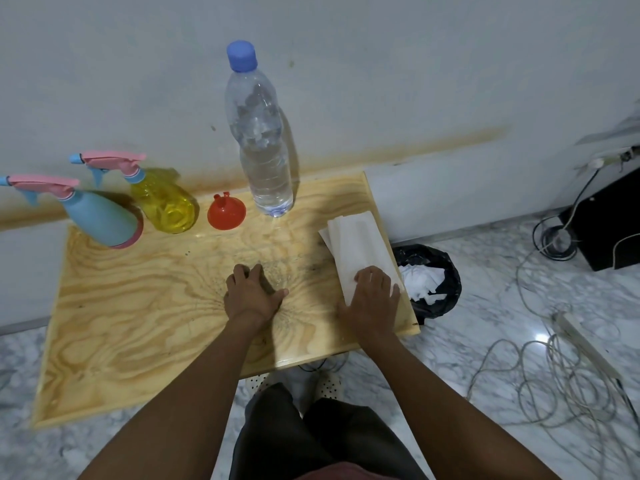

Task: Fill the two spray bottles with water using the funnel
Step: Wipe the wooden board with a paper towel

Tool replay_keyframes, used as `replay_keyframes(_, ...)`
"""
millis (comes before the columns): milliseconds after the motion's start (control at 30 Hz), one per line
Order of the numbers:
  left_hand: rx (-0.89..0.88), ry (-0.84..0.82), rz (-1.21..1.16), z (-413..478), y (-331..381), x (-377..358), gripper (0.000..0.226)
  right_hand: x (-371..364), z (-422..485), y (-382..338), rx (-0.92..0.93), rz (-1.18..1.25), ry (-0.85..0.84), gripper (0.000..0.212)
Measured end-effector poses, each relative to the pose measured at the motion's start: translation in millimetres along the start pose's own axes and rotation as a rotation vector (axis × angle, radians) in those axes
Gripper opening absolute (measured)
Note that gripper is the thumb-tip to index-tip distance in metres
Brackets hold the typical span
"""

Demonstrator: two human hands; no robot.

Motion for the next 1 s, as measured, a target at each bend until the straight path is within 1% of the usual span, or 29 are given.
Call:
replay_keyframes(133, -0.003, -0.001, -0.002, 0, -1, -1, 0.085, 10, -1, 1, 0.016, 0.095, 0.064, 0.019)
replay_keyframes(200, -0.001, 0.0, -0.006, 0, -1, -1, 0.085, 12, 0, 4, 0.026, 0.098, 0.082, 0.011)
replay_keyframes(233, -0.001, 0.001, -0.007, 0, -1, -1, 0.085, 13, 1, 5, 0.035, 0.1, 0.078, 0.011)
replay_keyframes(333, -0.004, 0.0, -0.008, 1, -1, -1, 0.086, 15, 4, 7, 0.019, 0.151, -0.019, 0.014)
replay_keyframes(367, -0.005, 0.0, -0.008, 1, -1, -2, 0.086, 20, 5, 8, 0.012, 0.189, -0.02, 0.013)
replay_keyframes(500, -0.008, -0.007, -0.007, 0, 0, -2, 0.084, 55, 4, 11, -0.011, 0.357, 0.064, 0.014)
replay_keyframes(667, -0.01, -0.012, -0.013, -1, -1, -1, 0.085, 103, 9, 12, 0.006, 0.504, 0.178, 0.014)
replay_keyframes(767, -0.023, -0.006, 0.002, -2, 1, 0, 0.085, 134, 15, 6, 0.069, 0.642, 0.222, 0.012)
replay_keyframes(833, -0.032, -0.012, 0.01, -2, 2, 1, 0.085, 148, 22, 0, 0.088, 0.736, 0.18, 0.006)
replay_keyframes(867, -0.028, -0.021, 0.012, -2, 3, 1, 0.085, 152, 25, -5, 0.082, 0.778, 0.14, 0.007)
replay_keyframes(1000, -0.027, -0.057, 0.006, -3, 5, 4, 0.084, 156, 35, -30, 0.05, 0.914, -0.044, 0.03)
Point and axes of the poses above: each hand's wrist, its own z-axis towards the middle knuckle, its own x-axis out of the back of the hand, y = z × x, the point moved 10 cm from there along z, towards the middle knuckle, and after that the axes turned 7 degrees about -x, right-handed, at the moved point
